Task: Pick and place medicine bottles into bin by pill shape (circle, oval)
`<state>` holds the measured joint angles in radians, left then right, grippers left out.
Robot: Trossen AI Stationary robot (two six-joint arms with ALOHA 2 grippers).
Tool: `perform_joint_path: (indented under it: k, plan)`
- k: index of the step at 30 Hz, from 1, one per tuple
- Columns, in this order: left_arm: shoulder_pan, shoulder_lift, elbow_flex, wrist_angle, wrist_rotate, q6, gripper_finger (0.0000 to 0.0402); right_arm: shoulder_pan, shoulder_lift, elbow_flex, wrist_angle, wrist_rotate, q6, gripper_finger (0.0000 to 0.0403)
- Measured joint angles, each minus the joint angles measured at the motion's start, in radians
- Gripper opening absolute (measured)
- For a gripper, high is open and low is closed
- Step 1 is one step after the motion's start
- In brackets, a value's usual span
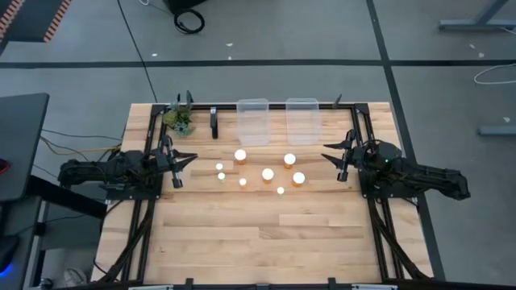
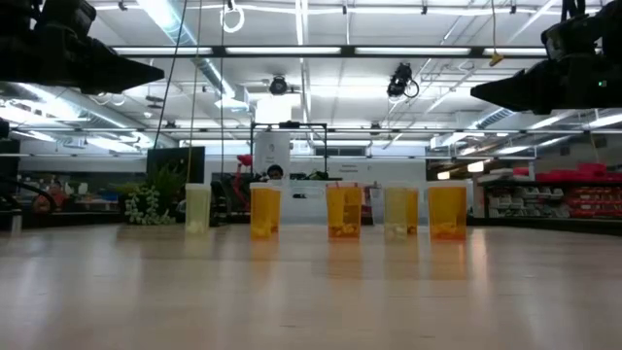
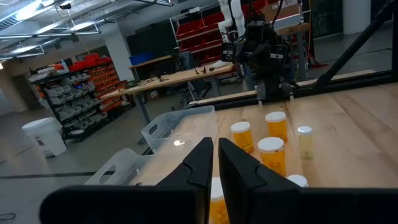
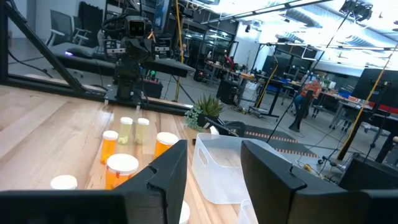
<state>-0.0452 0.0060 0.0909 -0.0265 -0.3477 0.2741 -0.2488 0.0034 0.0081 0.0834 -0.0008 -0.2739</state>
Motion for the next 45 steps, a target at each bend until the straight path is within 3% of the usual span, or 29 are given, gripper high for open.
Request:
perform_joint_path:
  k: [45]
  plan:
    - [0.000,0.000,0.000,0.000,0.000,0.000,0.0030,0.000,0.000,0.000,0.000,0.000,0.000,0.0157]
